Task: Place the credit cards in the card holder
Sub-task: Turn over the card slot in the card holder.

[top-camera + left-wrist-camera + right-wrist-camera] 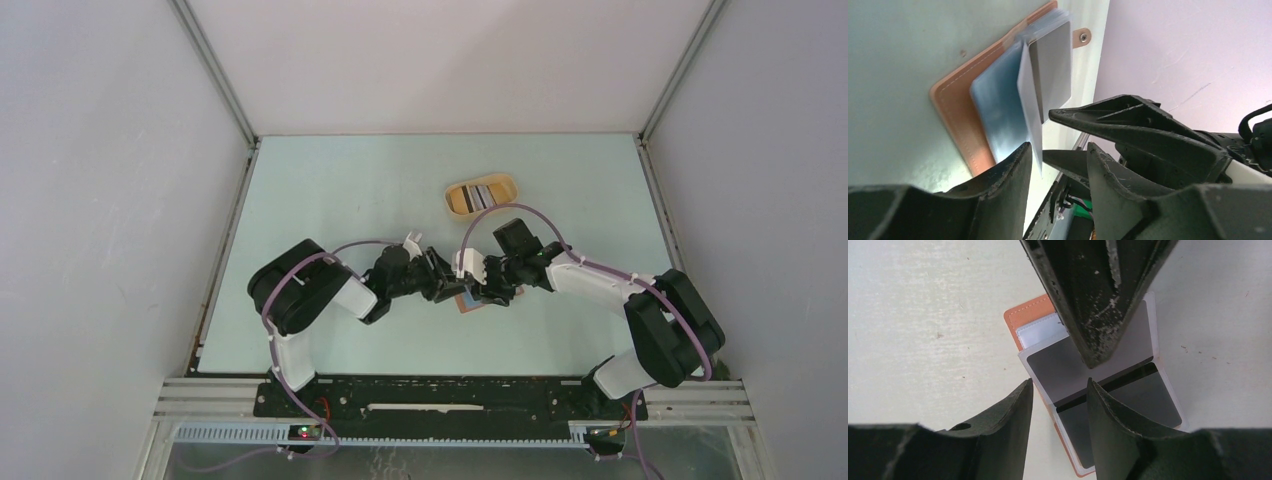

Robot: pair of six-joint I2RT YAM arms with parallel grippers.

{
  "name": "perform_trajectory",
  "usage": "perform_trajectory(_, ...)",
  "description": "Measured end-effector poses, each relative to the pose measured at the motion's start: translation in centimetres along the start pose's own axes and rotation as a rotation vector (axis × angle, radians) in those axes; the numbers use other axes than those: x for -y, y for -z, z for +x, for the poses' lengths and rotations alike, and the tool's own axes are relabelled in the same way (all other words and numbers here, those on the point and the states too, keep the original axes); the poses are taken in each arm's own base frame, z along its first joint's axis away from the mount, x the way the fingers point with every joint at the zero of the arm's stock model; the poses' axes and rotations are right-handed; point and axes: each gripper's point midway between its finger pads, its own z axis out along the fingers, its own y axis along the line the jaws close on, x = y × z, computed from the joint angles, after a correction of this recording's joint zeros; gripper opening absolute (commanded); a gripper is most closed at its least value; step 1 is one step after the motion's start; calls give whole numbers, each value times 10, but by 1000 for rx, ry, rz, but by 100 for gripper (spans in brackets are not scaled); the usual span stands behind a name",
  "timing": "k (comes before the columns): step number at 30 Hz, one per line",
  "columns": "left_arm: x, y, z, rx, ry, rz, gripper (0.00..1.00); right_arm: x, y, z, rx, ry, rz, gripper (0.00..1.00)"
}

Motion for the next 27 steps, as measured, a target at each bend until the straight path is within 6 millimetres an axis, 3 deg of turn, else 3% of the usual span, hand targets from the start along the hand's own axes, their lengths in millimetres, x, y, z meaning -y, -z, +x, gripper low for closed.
perform_trajectory(4,6,-4,-3,2,-10,11,48,0,0,0,0,-1,0,53)
perform_trajectory(10,8,-7,-2,-13,-14,7,44,1,3,-2,12,-18,-10,64)
perform_trajectory(16,7,-10,-2,-24,-18,3,42,11,23,-4,92,-130,-51,65)
perform_trajectory(22,10,-11,-2,-34,-23,10,40,41,58,-6,174,-353,-30,50)
perform_trajectory(27,24,-18,-3,-55,-44,43,40,58,58,-13,197,-533,-75,28)
